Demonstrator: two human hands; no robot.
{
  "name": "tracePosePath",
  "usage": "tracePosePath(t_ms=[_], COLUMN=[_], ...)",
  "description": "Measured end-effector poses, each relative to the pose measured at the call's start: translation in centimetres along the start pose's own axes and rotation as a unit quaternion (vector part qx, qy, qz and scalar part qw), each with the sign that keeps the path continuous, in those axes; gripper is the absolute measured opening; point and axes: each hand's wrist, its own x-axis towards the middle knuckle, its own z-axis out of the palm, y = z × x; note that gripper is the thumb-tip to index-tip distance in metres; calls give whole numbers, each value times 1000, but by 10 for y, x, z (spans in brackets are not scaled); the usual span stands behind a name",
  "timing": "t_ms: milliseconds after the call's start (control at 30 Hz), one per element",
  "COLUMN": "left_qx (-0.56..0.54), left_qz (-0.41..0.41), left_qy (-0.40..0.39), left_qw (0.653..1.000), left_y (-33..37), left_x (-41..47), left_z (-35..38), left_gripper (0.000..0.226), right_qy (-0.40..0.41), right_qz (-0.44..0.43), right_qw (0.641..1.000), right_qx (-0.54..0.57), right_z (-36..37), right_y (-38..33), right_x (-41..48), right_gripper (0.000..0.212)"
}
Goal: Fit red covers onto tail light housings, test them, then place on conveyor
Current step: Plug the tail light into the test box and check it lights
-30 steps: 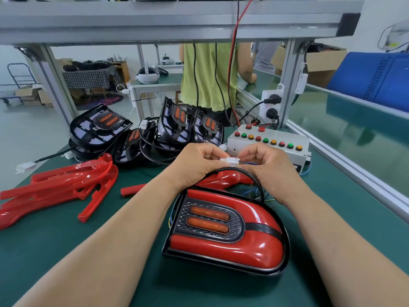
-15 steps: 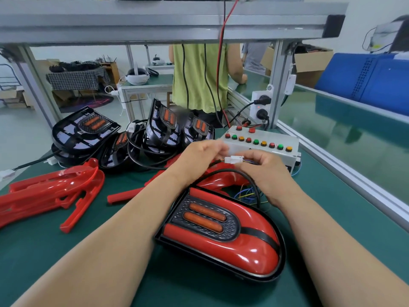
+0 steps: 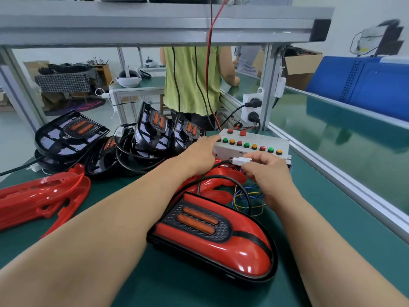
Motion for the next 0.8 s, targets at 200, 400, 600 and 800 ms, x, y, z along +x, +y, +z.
tracePosePath(t_ms=[200,400,600,800], left_qx=[6,3,4,1], left_qz=[-5,-5,-13,-11], left_qy=[-11,11,17,25], left_qw=[1000,1000,1000,1000], left_y=[-6,-9,-7,-7], left_x=[8,11,13,14], left_z=[0,5,7,8], left_gripper=[70,69,68,66], right_qy=[-7,-1,3,1], right_qz=[7,7,9,12], right_qw=[1000,1000,999,999], right_qx=[-4,-13,-37,-37], right_z=[1,1,-1,-1], right_y=[2,3,2,2], right_x=[2,2,1,0], right_gripper=[18,18,20,24])
